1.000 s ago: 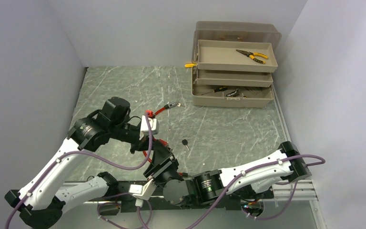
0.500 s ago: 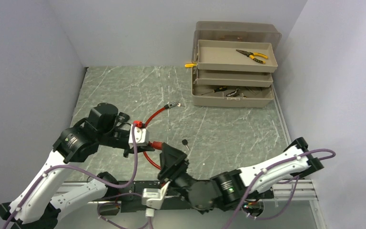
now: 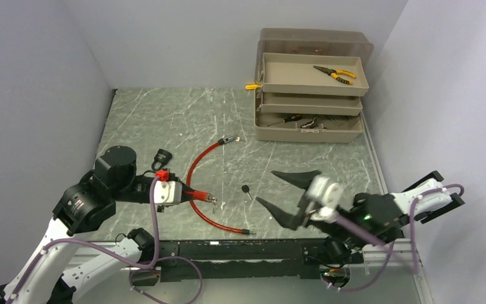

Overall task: Unlock with the key
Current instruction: Unlock the lock.

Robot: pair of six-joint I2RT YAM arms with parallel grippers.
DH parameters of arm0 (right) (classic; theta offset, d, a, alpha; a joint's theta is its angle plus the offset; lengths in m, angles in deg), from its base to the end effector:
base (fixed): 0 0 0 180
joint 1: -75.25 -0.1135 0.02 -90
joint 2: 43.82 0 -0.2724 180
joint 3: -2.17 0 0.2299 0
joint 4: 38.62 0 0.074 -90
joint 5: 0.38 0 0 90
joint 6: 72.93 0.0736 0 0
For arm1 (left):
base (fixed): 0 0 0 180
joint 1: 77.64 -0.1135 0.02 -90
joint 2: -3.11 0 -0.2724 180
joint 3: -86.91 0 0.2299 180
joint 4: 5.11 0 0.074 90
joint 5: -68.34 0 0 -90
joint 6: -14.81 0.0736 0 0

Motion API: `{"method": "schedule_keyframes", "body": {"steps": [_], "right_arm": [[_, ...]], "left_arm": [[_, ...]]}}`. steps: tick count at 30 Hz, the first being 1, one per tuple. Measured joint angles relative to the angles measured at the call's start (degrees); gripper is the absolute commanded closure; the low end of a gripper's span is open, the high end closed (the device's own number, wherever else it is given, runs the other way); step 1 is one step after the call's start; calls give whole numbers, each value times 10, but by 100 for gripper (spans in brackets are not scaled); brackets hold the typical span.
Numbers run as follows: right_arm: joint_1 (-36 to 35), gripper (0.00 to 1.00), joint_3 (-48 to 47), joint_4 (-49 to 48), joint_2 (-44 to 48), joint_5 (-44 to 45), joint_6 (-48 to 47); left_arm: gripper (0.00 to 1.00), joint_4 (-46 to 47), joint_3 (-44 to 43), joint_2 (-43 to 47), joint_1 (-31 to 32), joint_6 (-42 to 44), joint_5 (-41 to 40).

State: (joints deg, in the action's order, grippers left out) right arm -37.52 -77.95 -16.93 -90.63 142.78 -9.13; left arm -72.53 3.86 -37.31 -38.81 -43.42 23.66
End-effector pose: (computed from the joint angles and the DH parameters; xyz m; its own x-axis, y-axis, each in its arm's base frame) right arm -0.0004 0.1532 0.4622 0.3081 -0.0500 -0.9500 -0.8027 0.5223 -0.2878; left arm 0.0419 -0.1009 0.3931 0.2192 0.2988 -0.9288 0.9743 -0.0168 0.2245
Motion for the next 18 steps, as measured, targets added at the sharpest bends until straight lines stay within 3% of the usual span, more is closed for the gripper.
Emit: {"method": "schedule_keyframes", "body": {"steps": [3,6,12,18], "right_arm": [[0,35,43,-27,76,-49,54],[0,35,46,-64,94,-79,82],[18,38,-8,-66,-14,-96,94],[152,40,-38,-4,-84,-200,152]], "left_arm": [[100,22,-3,-2,0,-14,7],[100,50,-7,-7,0,-37,11],[100,85,-9,-8,0,-66,14],[100,87,-9,-6,0,-70,14]]}}
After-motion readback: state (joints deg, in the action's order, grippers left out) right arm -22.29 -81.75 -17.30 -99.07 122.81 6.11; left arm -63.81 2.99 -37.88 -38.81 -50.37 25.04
